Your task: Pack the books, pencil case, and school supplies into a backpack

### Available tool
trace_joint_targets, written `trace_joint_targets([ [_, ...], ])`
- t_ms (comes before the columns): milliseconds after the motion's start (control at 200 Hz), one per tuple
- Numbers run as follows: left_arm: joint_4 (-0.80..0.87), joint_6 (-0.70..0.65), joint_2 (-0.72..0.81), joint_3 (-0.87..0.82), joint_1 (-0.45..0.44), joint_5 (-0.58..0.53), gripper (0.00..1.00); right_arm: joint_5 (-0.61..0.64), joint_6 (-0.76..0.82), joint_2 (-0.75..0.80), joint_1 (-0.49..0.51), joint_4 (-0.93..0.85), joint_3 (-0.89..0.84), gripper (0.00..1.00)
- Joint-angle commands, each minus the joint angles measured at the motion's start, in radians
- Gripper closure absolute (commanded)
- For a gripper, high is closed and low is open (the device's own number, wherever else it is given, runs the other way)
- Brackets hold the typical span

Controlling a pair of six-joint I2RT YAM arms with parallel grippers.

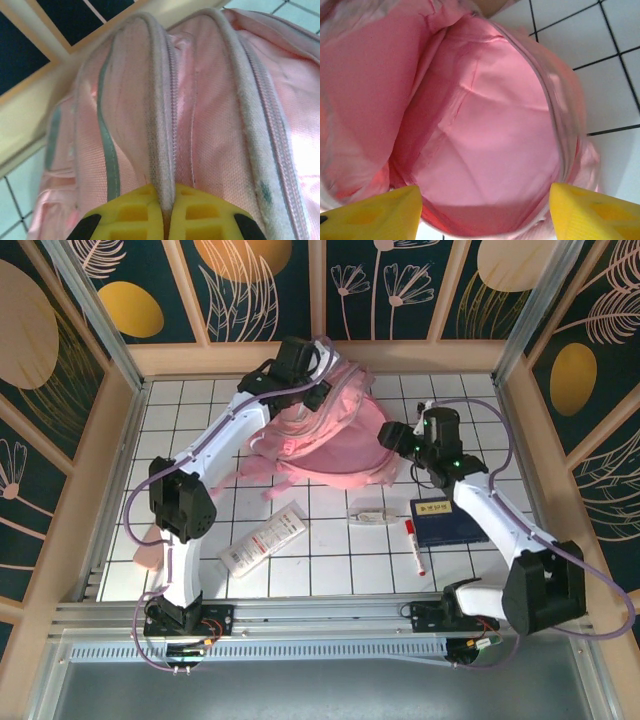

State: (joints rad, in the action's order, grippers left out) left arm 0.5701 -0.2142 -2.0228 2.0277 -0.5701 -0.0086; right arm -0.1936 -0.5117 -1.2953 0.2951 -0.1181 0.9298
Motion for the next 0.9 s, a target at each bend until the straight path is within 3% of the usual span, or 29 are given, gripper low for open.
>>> trace_joint_targets([
  [0,-0.178,-0.269,0.093,-0.024,0.002,0.023,1.00,-0.202,-0.026,-0.074,-0.004,-0.018,0.051,0.33],
  [85,-0.219,-0.330,0.118,-0.100,0.003,-0.002,1.00,-0.314,-0.086,-0.117,0.006,0.052,0.034,0.35],
  [165,-0.259,-0.419,0.150,-0.202,0.003,0.007,1.00,-0.345,-0.157,-0.140,0.025,0.115,0.010,0.36],
  [435,-0.550,-0.630,0.270,-0.597,0.005,0.001,1.00,-0.161,-0.247,-0.164,0.060,-0.015,-0.007,0.31],
  [565,-0.509,-0.647,0.267,-0.627,0.006,0.043,1.00,-0.079,-0.265,-0.143,0.064,-0.074,-0.043,0.25],
  [721,-0.538,-0.647,0.289,-0.726,0.005,0.055,0.80,-0.037,-0.261,-0.118,0.069,-0.114,-0.058,0.23],
  [796,-0.528,-0.588,0.317,-0.752,0.005,0.106,0.61,-0.006,-0.234,-0.112,0.065,-0.162,-0.039,0.22],
  [896,-0.509,-0.503,0.402,-0.765,0.005,0.203,0.53,0.054,-0.196,-0.095,0.059,-0.237,-0.010,0.19],
])
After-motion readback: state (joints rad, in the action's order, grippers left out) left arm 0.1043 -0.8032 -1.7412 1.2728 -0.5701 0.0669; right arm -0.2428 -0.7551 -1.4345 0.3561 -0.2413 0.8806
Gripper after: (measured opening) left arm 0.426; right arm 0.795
